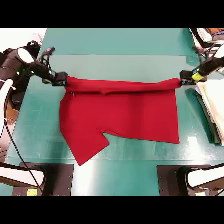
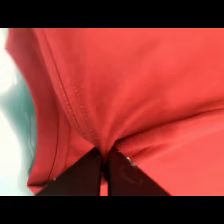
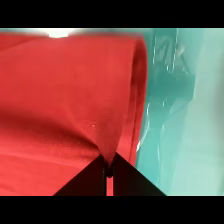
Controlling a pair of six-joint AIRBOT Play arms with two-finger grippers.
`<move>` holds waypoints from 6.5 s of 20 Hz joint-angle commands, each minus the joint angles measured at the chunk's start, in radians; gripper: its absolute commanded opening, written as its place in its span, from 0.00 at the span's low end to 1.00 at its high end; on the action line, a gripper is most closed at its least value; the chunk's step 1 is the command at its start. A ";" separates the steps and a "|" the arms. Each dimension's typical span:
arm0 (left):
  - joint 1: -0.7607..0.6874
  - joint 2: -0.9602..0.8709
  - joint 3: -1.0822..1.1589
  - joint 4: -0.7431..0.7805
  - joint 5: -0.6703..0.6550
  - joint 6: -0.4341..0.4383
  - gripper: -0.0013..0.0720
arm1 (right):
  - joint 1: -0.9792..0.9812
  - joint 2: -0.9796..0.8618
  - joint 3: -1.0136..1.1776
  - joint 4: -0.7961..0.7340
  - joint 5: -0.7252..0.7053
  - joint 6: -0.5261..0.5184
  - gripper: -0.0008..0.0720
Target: Fold the shirts.
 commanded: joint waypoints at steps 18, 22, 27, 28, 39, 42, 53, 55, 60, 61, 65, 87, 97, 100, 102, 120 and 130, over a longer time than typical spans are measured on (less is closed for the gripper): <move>0.002 0.702 -0.799 0.060 -0.095 -0.174 0.68 | -0.150 0.667 -0.643 0.221 -0.129 -0.071 0.54; 0.002 0.752 -0.948 0.043 -0.075 -0.225 0.68 | -0.150 0.726 -0.667 0.222 -0.176 -0.071 0.53; 0.002 0.752 -0.999 -0.069 0.022 -0.224 0.68 | -0.150 0.734 -0.666 0.222 -0.177 -0.071 0.53; 0.002 0.752 -1.009 -0.069 0.027 -0.224 0.68 | -0.150 0.734 -0.666 0.222 -0.177 -0.071 0.53; 0.002 0.752 -1.056 -0.212 0.065 -0.217 0.36 | -0.150 0.734 -0.666 0.204 -0.128 -0.073 0.53; 0.002 0.752 -1.056 -0.240 0.067 -0.177 0.07 | -0.150 0.734 -0.666 0.121 -0.070 -0.075 0.53; 0.002 0.761 -0.877 -0.245 0.014 -0.106 0.06 | -0.254 0.602 -0.885 0.005 0.128 -0.075 0.71; 0.002 0.761 -0.877 -0.245 0.016 -0.098 0.06 | -0.275 0.562 -0.957 0.084 0.084 -0.075 0.70; 0.002 0.761 -0.877 -0.245 0.015 -0.098 0.06 | -0.241 0.513 -1.003 0.164 -0.002 -0.082 0.61; 0.002 0.761 -0.877 -0.245 0.016 -0.098 0.06 | -0.220 0.512 -1.003 0.158 -0.003 -0.082 0.61; 0.002 0.761 -0.877 -0.245 0.014 -0.098 0.05 | -0.171 0.512 -1.003 0.158 -0.006 -0.081 0.60; 0.001 1.010 -0.671 -0.241 -0.319 -0.193 0.05 | -0.171 1.014 -0.995 -0.042 0.267 -0.093 0.03; 0.001 0.399 -0.446 -0.246 0.078 -0.035 0.05 | -0.069 0.462 -0.528 -0.024 0.066 -0.086 0.04; 0.001 0.243 -0.328 -0.247 0.150 -0.035 0.06 | -0.079 0.291 -0.383 0.097 0.033 -0.086 0.04; 0.001 0.180 -0.262 -0.247 0.185 -0.035 0.06 | -0.096 0.205 -0.307 0.171 0.015 -0.086 0.04; -0.115 0.156 -0.119 -0.347 0.109 -0.004 0.07 | -0.370 0.076 -0.479 0.380 0.017 -0.275 0.75; -0.428 0.023 -0.108 -0.344 0.269 -0.024 0.05 | -0.257 0.093 -0.512 0.434 -0.027 -0.330 0.03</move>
